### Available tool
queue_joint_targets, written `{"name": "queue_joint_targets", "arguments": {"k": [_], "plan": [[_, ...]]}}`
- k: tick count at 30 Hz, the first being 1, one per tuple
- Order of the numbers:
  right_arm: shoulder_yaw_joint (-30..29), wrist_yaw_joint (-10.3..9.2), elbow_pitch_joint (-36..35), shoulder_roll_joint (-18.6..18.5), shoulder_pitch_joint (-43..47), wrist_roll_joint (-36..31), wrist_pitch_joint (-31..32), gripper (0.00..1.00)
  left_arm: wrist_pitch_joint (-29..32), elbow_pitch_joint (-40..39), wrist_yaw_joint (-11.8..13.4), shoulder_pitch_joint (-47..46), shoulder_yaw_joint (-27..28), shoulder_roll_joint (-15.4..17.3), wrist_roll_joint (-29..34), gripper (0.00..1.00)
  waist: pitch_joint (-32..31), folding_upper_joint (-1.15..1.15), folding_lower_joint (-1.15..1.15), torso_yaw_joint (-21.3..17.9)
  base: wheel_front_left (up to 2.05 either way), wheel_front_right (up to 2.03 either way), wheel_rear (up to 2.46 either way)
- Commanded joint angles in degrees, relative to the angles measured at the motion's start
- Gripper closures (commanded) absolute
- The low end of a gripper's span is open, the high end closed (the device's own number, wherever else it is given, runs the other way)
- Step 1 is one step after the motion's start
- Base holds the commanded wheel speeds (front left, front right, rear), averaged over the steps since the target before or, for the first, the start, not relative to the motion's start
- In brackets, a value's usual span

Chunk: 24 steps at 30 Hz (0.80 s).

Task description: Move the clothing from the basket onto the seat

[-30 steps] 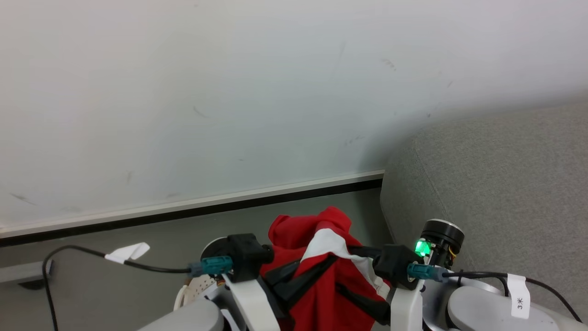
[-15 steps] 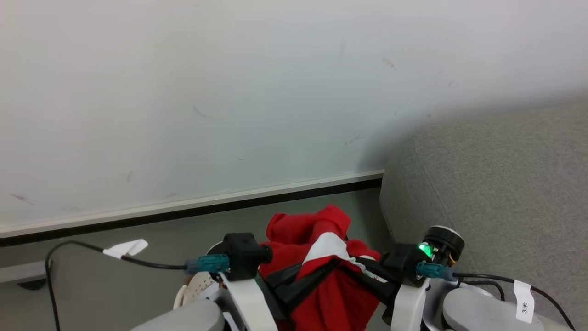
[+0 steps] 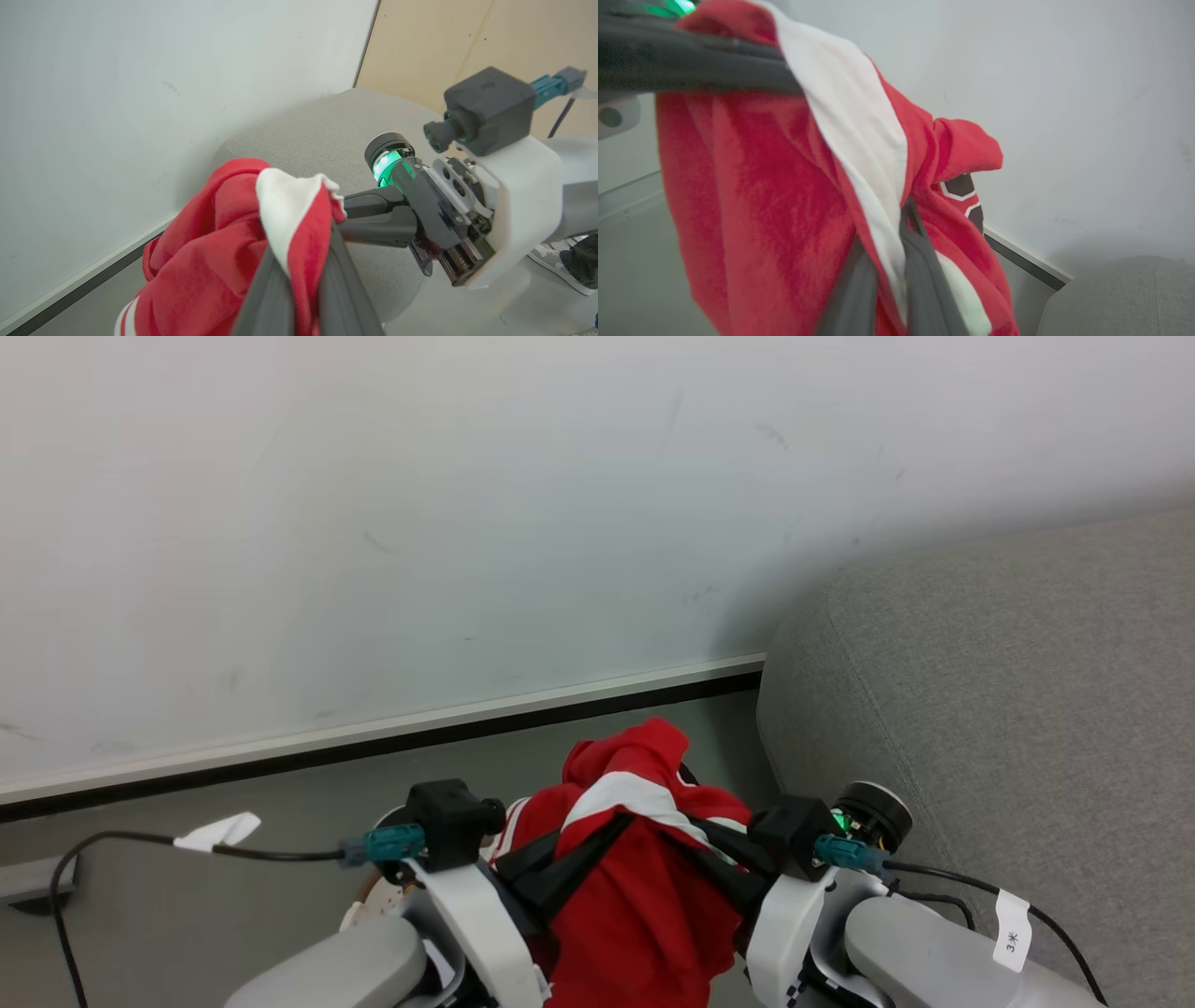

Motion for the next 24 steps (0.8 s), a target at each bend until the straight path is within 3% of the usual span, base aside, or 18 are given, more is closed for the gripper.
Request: {"name": "queue_joint_targets", "arguments": {"k": [1,2,4,5,7,8,9,24], "plan": [[-0.3,-0.14,0.8,0.6,-1.0,-0.1,-0.5,1.0,-0.3,0.5,-0.2,0.7,0.4,-0.3,0.3,1.0,0.3,0.0,0.0,0.1,0.0,0.0,0.0],[-0.6,-0.14,1.5,1.2,-1.1,0.0,-0.6,1.0,-0.3,0.8,-0.2,0.7,0.8,-0.5,0.6,0.98,0.5,0.0,0.0,0.3,0.0,0.0,0.0],[-1.0,-0.14,2.2,2.1,-1.3,-0.2,-0.8,1.0,-0.3,1.1,-0.2,0.8,1.4,-0.9,1.2,0.85,0.9,0.0,0.0,0.8,0.0,0.0,0.0],[-1.2,-0.14,2.6,2.4,-1.4,-0.4,-0.9,1.0,-0.4,1.1,-0.2,0.9,2.1,-1.2,1.6,0.73,1.1,0.0,0.0,1.0,0.0,0.0,0.0],[-2.2,-0.14,2.5,2.8,-1.8,-0.8,-0.9,1.0,-0.4,1.3,-0.2,1.7,3.6,-1.8,2.3,0.4,1.2,0.0,0.0,1.6,0.0,0.0,0.0],[-2.8,-0.14,2.3,2.8,-1.8,-1.0,-0.9,1.0,-0.3,1.4,-0.2,2.1,4.2,-1.9,2.9,0.12,1.2,0.0,0.0,1.9,0.0,0.0,0.0],[-3.6,-0.14,2.0,2.8,-1.7,-1.4,-0.9,1.0,-0.3,1.6,-0.2,2.6,4.9,-2.2,3.4,0.0,1.1,0.0,0.0,2.2,0.0,0.0,0.0],[-10.1,-0.14,0.4,2.4,1.8,-5.1,-0.8,1.0,-0.4,-0.8,0.8,12.1,15.2,-3.9,9.9,0.0,-0.3,0.0,0.0,5.9,0.0,0.0,0.0]]}}
